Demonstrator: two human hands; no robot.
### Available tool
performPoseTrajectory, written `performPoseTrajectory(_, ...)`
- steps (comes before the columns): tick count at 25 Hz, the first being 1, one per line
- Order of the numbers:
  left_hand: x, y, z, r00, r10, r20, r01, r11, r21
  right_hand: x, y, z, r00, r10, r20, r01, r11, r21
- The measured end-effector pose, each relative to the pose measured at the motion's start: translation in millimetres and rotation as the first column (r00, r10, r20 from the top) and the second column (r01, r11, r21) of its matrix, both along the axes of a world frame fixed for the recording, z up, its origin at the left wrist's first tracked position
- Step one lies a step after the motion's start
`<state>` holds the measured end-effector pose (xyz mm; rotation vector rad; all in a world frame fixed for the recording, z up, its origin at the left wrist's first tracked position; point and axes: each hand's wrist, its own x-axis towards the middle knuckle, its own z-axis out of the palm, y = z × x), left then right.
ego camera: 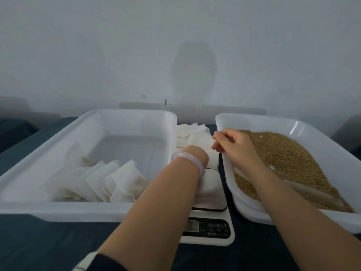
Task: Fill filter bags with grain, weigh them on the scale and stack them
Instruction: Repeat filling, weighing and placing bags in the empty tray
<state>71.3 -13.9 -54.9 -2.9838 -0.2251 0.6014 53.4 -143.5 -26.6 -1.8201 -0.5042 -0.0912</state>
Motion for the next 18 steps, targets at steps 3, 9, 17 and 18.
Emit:
performPoseTrajectory(3, 4, 2, -2, 0.999, -0.034, 0.024, 0.034, 0.999, 0.023, -1, 0, 0, 1.0, 0.003, 0.011, -0.003, 1.0, -0.005)
performPoseTrajectory(9, 8, 2, -6, 0.999, 0.002, 0.041, -0.002, 1.0, -0.022, 0, 0, -1, 1.0, 0.006, -0.003, -0.006, 1.0, 0.016)
performPoseTrajectory(17, -11, 10, 66, 0.879, -0.062, 0.472, 0.185, 0.958, -0.218, 3, -3, 0, 0.999, -0.043, 0.007, 0.042, 0.992, 0.115)
performPoseTrajectory(18, -17, 15, 74, 0.849, -0.051, 0.527, 0.225, 0.936, -0.271, 4, -3, 0, 0.998, -0.062, 0.022, 0.059, 0.994, 0.096)
